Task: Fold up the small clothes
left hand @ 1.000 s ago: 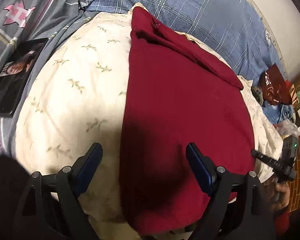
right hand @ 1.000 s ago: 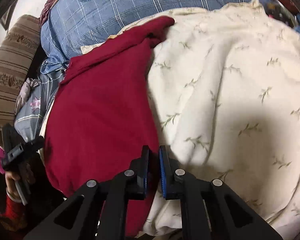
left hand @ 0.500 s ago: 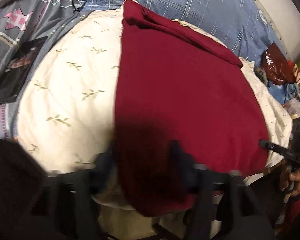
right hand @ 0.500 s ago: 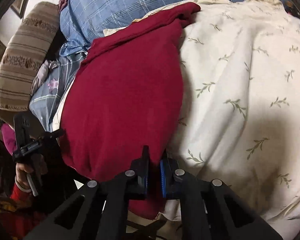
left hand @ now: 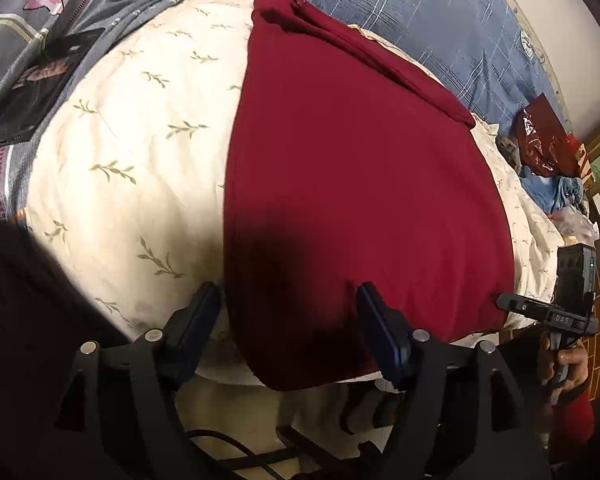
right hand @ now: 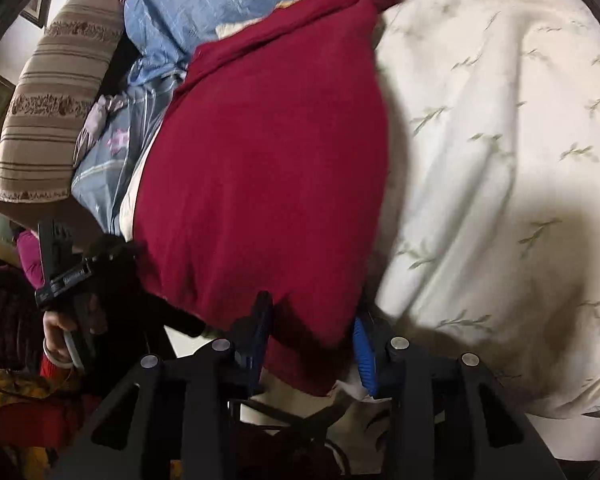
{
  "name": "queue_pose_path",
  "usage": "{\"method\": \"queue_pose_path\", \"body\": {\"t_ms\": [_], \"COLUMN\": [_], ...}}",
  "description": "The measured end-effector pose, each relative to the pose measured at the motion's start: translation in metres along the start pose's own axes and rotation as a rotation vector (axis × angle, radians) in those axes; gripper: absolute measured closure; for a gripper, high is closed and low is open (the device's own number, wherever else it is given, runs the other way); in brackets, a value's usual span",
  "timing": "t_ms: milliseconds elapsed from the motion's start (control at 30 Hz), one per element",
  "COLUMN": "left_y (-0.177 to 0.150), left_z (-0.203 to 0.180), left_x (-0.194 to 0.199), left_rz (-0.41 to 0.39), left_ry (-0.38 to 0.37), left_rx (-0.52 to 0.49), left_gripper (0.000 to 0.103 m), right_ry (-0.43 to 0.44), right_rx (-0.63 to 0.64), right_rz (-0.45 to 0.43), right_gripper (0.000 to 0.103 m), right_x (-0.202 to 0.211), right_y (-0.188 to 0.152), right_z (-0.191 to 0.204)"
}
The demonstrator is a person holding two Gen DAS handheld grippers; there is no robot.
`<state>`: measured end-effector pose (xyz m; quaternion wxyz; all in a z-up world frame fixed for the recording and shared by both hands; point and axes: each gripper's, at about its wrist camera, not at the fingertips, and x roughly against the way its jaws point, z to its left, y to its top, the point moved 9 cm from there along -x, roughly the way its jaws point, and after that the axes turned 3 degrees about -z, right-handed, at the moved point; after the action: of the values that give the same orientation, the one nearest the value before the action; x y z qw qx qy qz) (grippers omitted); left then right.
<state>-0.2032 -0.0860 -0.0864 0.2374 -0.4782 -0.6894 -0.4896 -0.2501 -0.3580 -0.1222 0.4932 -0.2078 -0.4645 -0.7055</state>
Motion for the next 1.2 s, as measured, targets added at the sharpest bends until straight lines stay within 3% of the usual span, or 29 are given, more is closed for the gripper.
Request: {"method": "queue_pose_path", "body": {"t_ms": [100,167,267,367,467,500,567,633,700,733,800,833,900,1000,1067,1200], "left_y": [-0.001,-0.001,0.0,0.0,0.0,-0.001,-0.001,-0.001,-0.001,-0.001,0.0,0.002,0.005,0.005,0.003,0.0], "left_z": [-0.001,-0.002,-0.002,0.001,0.003,0.004,0.005,0.006,0.007,0.006,0.003,0.001,-0.005,-0.004,-0.002,-0.001], "left_x": [-0.003,-0.004,-0.005,-0.005,-0.004,-0.004,-0.003,-0.002,-0.001,0.0,0.001,0.001,0.005,0.006,0.004,0.0], "left_rz": [0.003,-0.001,-0.003,-0.007,-0.011,-0.012,-0.015,-0.021,-0.024,-0.018,-0.01,-0.009,-0.013,-0.01,-0.004,0.005], "left_ry": [0.023,0.03,0.034,0.035,0.039,0.042,0.049,0.063,0.063,0.044,0.03,0.024,0.016,0.01,0.019,0.03], "left_rx": [-0.027,-0.023,-0.024,-0.028,-0.035,-0.038,-0.039,-0.029,-0.017,-0.014,-0.019,-0.023,-0.048,-0.049,-0.046,-0.036], "left_gripper": [0.033,0.033,0.033,0.033,0.033,0.033,0.034,0.044,0.067,0.074,0.088,0.091,0.091,0.091,0.091,0.087], "right_ry": [0.019,0.007,0.008,0.001,-0.016,-0.02,-0.047,-0.049,-0.005,0.021,0.032,0.027,0.034,0.012,0.021,0.045], "right_rx": [0.035,0.031,0.02,0.029,0.048,0.051,0.044,0.036,0.035,0.03,0.038,0.048,0.047,0.027,-0.007,-0.036], "right_rz": [0.015,0.013,0.017,0.02,0.019,0.018,0.015,0.005,-0.011,-0.021,-0.033,-0.032,-0.029,0.025,0.046,0.051], "right_gripper": [0.07,0.082,0.081,0.072,0.072,0.073,0.087,0.09,0.093,0.094,0.094,0.094,0.094,0.085,0.073,0.072], "right_x": [-0.003,-0.002,-0.001,-0.005,-0.007,-0.006,-0.005,-0.003,0.001,0.004,0.007,0.007,0.007,-0.003,-0.01,-0.016], "right_y": [-0.001,0.001,0.0,0.0,-0.002,-0.002,-0.002,-0.001,0.001,0.003,0.007,0.008,0.01,0.004,0.0,-0.003], "right_z": [0.008,0.006,0.003,0.008,0.012,0.012,0.007,0.011,0.017,0.02,0.024,0.025,0.025,0.018,0.019,0.018]}}
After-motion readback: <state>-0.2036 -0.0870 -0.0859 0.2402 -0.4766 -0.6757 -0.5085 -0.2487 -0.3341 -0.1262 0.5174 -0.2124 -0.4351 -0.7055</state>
